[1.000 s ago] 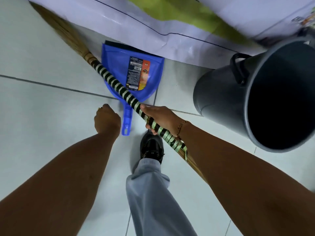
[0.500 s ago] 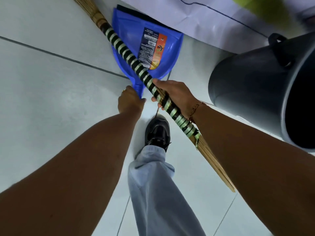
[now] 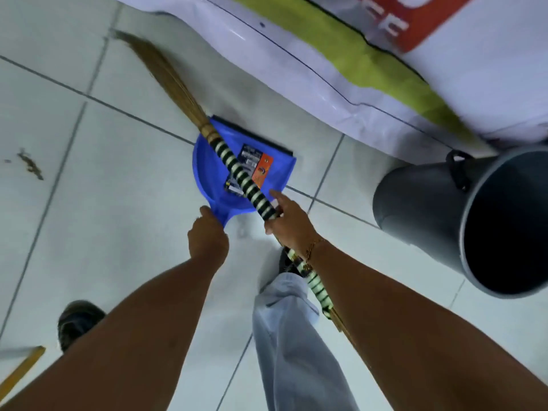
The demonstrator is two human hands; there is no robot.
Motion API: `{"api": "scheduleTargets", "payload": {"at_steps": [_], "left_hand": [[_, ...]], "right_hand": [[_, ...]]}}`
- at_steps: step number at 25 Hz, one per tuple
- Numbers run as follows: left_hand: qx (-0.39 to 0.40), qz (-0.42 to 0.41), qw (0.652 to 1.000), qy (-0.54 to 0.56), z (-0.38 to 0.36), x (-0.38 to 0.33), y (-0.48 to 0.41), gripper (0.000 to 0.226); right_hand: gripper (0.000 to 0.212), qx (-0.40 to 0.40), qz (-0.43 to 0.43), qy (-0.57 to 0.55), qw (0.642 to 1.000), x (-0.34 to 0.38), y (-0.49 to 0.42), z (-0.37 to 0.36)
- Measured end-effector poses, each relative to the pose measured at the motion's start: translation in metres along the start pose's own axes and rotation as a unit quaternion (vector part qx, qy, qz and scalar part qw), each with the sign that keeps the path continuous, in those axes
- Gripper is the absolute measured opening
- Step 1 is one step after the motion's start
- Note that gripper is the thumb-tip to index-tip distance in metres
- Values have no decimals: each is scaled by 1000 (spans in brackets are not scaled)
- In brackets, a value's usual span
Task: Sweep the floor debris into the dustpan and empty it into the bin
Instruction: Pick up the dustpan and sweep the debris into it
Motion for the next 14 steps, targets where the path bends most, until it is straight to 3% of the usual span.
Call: {"api": "scheduleTargets", "payload": {"at_steps": [5, 9, 11, 14], "left_hand": [[-35, 92, 992, 74, 89, 140, 39, 37], [-31, 152, 980, 123, 136, 244, 68, 37], [-34, 176, 975, 131, 159, 298, 77, 39], [-37, 177, 975, 129, 185, 399, 61, 40]], "right_hand": [[25, 3, 52, 77, 996, 96, 43, -105], [37, -74, 90, 69, 991, 163, 64, -175], [8, -112, 100, 88, 985, 185, 64, -207], [51, -120, 98, 150, 976, 220, 57, -288]]}}
Point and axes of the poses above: each hand's wrist, its own y-axis away from the middle knuckle, its own z-axis out of the back of the hand, x = y × z, the point moved 9 cm from there along -y, towards the middle knuckle, and after that the axes turned 6 degrees about -z, right-handed, at the moved point
